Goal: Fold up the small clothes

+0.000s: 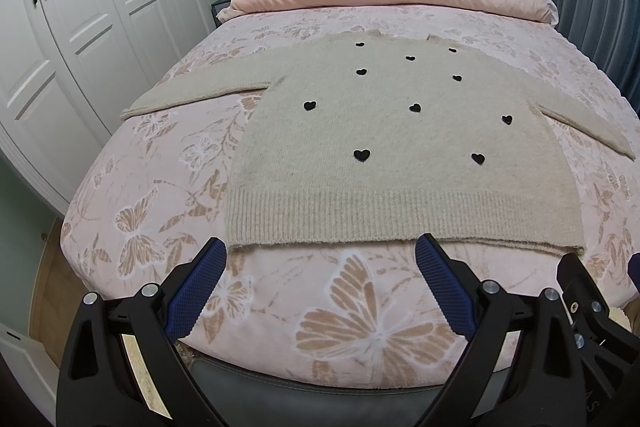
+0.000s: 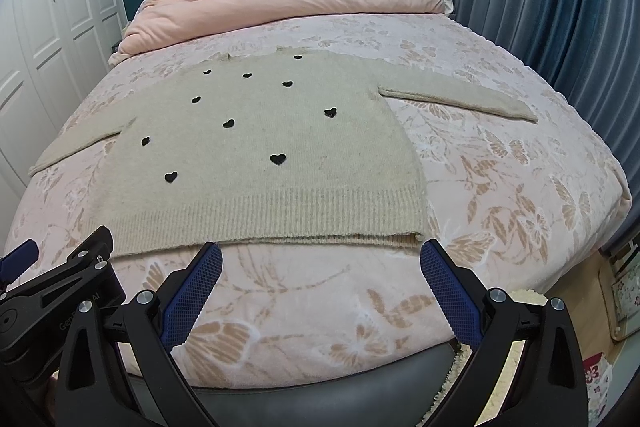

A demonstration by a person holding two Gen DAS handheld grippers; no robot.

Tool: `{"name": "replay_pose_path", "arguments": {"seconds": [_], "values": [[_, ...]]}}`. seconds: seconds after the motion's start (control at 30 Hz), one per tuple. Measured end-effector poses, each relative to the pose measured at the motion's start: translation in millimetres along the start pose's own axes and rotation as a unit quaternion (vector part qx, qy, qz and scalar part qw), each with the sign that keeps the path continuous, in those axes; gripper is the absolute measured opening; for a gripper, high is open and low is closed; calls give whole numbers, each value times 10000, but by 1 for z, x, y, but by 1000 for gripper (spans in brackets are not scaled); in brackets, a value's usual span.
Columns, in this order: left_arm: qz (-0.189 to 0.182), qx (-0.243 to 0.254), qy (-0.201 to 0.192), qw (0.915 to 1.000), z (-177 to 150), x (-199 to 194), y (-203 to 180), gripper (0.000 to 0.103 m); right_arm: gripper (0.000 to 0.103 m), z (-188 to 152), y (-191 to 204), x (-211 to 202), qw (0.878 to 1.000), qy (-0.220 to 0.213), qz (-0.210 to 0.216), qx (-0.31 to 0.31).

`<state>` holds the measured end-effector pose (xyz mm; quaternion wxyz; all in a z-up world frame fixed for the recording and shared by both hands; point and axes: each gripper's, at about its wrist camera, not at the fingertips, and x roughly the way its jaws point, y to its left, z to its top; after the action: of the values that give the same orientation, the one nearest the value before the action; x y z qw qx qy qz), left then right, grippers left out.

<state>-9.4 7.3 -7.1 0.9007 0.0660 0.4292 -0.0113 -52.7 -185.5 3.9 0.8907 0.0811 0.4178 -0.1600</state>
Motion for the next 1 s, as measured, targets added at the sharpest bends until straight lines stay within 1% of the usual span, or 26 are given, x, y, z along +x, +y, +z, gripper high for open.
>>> {"name": "replay_pose_path", "arguments": {"seconds": [0.07, 0.17, 0.2, 0.27, 0.37, 0.43, 0.53, 0.63, 0.7, 0.8, 0.9, 0.97, 1.0], "values": [[31, 43, -42, 10000, 0, 1, -1, 94, 98, -4, -3, 5, 10000, 27, 62, -20], [23, 111, -88, 9999, 4, 8, -4, 97, 98, 2, -12, 23, 9991, 161, 399, -27], [-4, 87, -90, 9999, 8, 11, -5, 97, 98, 9, -17, 32, 9987, 220, 462, 29], [-16, 16, -71, 10000, 16, 19, -6, 97, 98, 19, -33, 46, 9988, 233, 372, 228], [-95, -126, 44, 9999, 31, 38, -5, 97, 98, 46, -75, 76, 9975, 329, 203, 583], [-164, -266, 113, 9994, 40, 50, -6, 98, 98, 70, -116, 102, 9961, 287, 8, 839], [-313, -410, 162, 9985, 53, 69, -10, 98, 98, 111, -186, 148, 9907, 285, -69, 1326], [-502, -525, 284, 9970, 61, 89, -15, 98, 98, 144, -263, 198, 9784, 301, -99, 2043], [-601, -641, 390, 9954, 65, 101, -17, 98, 98, 160, -310, 232, 9640, 432, -169, 2619], [-667, -809, 464, 9934, 67, 117, -18, 98, 98, 175, -366, 276, 9404, 558, -223, 3348], [-728, -916, 459, 9921, 67, 128, -17, 98, 98, 181, -397, 304, 9222, 554, -480, 3798], [-737, -913, 475, 9920, 68, 135, -17, 98, 97, 185, -409, 317, 9157, 496, -502, 3956], [-737, -886, 495, 9921, 69, 138, -17, 98, 89, 189, -410, 320, 9144, 409, -541, 3991]]}}
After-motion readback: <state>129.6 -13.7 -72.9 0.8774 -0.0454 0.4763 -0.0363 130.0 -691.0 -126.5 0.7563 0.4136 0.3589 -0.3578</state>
